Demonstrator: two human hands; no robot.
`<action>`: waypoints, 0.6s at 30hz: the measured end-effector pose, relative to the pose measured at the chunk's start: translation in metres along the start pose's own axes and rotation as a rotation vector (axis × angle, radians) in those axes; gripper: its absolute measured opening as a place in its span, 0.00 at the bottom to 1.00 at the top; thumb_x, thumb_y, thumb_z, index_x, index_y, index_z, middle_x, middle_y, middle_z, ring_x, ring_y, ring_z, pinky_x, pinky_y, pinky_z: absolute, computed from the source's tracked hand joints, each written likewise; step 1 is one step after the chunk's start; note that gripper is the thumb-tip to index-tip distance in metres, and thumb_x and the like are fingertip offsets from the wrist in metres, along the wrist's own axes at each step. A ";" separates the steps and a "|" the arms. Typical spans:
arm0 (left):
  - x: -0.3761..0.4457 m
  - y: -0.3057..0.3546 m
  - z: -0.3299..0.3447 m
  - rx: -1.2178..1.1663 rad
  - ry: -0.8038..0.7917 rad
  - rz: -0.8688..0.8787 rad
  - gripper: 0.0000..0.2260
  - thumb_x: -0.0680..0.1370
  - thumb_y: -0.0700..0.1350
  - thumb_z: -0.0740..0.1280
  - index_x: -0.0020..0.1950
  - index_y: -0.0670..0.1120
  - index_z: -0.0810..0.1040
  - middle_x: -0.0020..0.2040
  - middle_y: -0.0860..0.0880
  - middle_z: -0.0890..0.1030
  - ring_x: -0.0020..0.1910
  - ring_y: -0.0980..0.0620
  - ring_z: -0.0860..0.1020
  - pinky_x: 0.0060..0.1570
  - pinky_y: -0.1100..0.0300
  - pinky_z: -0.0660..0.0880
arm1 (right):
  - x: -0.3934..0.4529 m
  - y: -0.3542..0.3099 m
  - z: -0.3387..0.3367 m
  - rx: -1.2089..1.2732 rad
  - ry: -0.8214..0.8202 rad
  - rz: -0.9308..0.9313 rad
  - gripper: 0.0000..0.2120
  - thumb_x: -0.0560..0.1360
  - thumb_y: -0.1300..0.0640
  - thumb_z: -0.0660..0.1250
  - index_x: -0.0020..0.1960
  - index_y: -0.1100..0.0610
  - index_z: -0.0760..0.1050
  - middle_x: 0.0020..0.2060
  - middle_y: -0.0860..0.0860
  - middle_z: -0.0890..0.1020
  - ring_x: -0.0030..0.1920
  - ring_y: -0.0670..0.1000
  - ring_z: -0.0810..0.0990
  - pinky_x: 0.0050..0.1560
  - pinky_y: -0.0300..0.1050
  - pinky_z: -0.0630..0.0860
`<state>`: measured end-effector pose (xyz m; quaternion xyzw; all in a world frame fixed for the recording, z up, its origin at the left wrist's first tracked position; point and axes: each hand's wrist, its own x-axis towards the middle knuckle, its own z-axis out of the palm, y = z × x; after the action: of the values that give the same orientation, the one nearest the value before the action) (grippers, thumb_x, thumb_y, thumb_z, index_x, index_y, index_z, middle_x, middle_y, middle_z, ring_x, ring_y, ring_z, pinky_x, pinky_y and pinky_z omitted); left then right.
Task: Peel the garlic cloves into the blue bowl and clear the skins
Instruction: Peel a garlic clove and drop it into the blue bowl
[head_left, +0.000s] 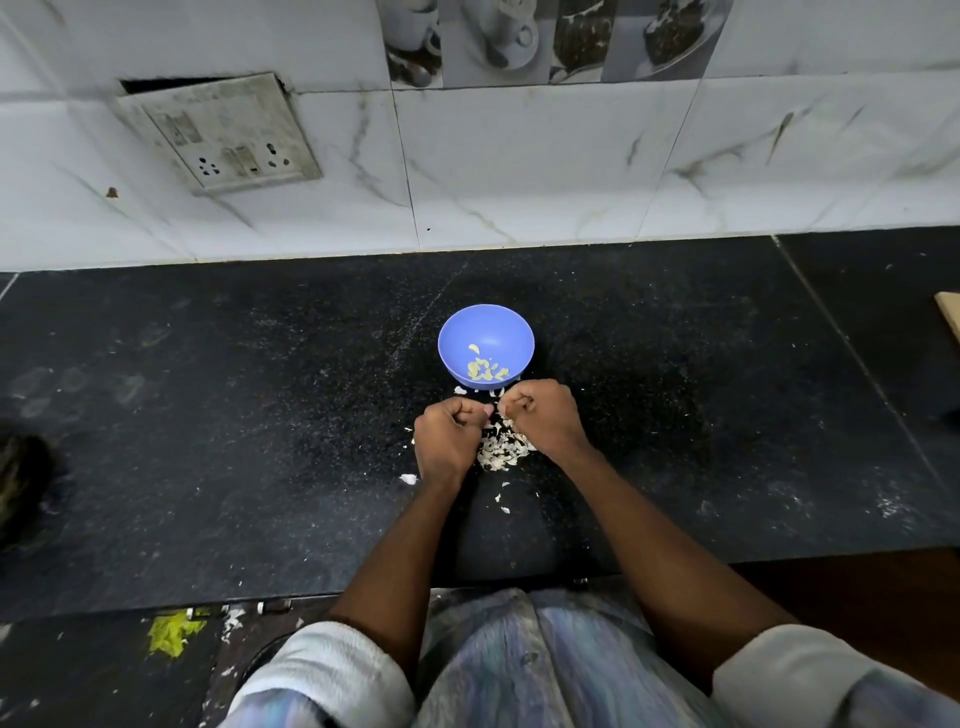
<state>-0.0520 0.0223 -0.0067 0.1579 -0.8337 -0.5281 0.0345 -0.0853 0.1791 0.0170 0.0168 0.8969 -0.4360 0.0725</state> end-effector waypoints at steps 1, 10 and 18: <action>0.001 -0.001 0.000 0.023 0.008 0.012 0.09 0.79 0.47 0.76 0.38 0.52 0.84 0.33 0.56 0.84 0.35 0.55 0.83 0.40 0.52 0.82 | 0.000 0.002 0.000 -0.012 -0.010 -0.016 0.01 0.73 0.54 0.76 0.42 0.50 0.85 0.34 0.42 0.85 0.36 0.42 0.84 0.45 0.51 0.84; 0.000 0.002 0.003 0.215 -0.037 0.022 0.09 0.77 0.52 0.75 0.38 0.53 0.84 0.33 0.58 0.83 0.33 0.57 0.81 0.38 0.54 0.81 | 0.002 -0.015 -0.004 -0.116 0.117 -0.034 0.09 0.77 0.48 0.71 0.40 0.50 0.79 0.30 0.42 0.78 0.36 0.49 0.81 0.40 0.47 0.77; 0.010 -0.003 0.002 0.178 -0.139 0.092 0.14 0.77 0.37 0.70 0.50 0.56 0.87 0.43 0.62 0.86 0.43 0.63 0.84 0.48 0.55 0.83 | 0.019 -0.028 -0.003 -0.082 0.175 -0.081 0.05 0.74 0.54 0.76 0.48 0.54 0.86 0.37 0.47 0.85 0.41 0.50 0.84 0.45 0.50 0.81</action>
<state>-0.0613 0.0198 -0.0118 0.0850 -0.8840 -0.4594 -0.0135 -0.1069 0.1636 0.0380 0.0154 0.9168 -0.3985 -0.0232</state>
